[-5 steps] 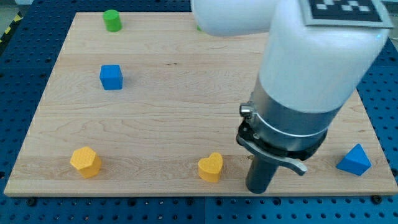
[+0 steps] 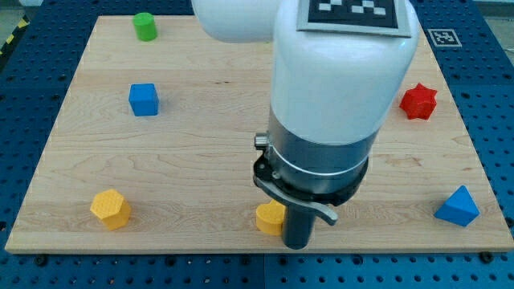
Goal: Move the yellow heart diagonally to the yellow hexagon
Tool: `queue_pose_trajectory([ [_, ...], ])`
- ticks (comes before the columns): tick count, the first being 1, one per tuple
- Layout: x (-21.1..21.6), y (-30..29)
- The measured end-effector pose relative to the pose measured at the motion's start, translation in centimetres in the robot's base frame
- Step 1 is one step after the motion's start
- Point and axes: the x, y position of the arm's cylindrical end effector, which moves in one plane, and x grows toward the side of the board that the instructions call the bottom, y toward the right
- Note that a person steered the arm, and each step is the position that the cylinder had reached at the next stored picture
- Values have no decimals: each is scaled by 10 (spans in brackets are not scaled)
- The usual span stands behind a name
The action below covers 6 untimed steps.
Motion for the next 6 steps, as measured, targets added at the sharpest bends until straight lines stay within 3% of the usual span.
queue_pose_trajectory([
  [3,-5,-27],
  [6,-37,-63],
])
